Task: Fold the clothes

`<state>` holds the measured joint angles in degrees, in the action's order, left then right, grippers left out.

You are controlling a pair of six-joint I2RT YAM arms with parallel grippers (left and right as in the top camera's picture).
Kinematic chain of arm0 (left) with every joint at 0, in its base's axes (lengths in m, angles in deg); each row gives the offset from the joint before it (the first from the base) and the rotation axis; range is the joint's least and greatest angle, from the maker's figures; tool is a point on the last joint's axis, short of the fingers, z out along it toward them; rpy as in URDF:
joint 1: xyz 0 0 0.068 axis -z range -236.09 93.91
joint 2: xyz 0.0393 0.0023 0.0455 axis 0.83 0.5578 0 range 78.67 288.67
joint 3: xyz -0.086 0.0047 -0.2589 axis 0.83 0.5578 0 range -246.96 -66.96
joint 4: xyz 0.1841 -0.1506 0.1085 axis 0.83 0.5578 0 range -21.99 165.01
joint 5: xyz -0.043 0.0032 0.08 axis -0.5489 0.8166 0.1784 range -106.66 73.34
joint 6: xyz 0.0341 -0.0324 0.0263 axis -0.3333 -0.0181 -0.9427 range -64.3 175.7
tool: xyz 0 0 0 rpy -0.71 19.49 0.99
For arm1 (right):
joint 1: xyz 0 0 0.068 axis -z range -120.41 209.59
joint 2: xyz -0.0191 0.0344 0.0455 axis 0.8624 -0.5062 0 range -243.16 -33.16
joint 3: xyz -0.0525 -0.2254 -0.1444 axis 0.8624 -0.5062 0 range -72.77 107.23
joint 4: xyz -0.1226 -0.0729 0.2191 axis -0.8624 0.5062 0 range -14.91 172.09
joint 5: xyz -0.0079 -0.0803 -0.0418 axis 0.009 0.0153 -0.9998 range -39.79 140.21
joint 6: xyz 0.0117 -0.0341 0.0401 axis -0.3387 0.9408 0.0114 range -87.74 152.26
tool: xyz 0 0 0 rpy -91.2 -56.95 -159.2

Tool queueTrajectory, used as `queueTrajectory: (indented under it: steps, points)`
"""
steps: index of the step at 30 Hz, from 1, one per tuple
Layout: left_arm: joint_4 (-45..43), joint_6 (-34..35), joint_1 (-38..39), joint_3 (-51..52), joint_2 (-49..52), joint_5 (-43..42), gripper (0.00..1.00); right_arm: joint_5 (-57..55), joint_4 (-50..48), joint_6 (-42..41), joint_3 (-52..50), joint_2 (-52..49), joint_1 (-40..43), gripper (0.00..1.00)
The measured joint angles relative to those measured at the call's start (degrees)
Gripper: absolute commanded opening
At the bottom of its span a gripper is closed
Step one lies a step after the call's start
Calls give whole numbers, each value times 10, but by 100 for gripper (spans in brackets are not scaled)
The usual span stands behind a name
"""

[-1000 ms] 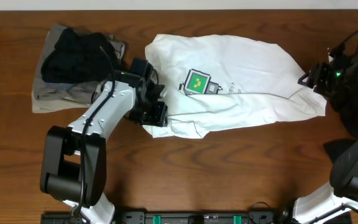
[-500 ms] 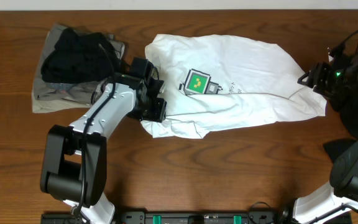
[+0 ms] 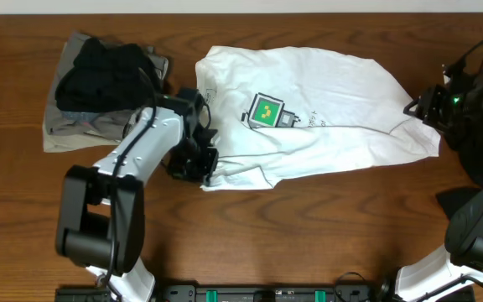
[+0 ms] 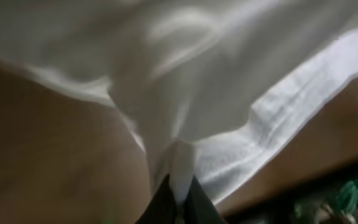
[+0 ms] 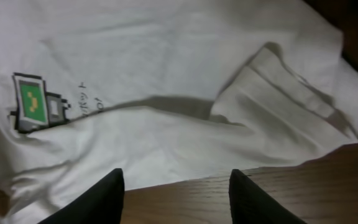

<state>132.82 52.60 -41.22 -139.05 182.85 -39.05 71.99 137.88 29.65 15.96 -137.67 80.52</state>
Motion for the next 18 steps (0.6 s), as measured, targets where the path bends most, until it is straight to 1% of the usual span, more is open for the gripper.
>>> queueTrajectory:
  steps: [4, 7, 10, 14, 18]
  points:
    - [59, -17, -18, -33, -51, 0, 6, -38, 19, -8, 0, 0, 0, 45]
    - [86, -23, -25, -40, -94, 4, 6, -72, 27, -24, -2, 0, 0, 46]
    - [92, -30, -25, -41, -105, 6, 6, -89, 15, -34, -17, 0, 0, 49]
    - [93, -30, -25, -41, -102, 9, 6, -97, -47, -42, -69, 0, 0, 54]
    - [108, -31, -25, -41, -102, 16, 6, -98, -133, -44, -136, 0, 0, 55]
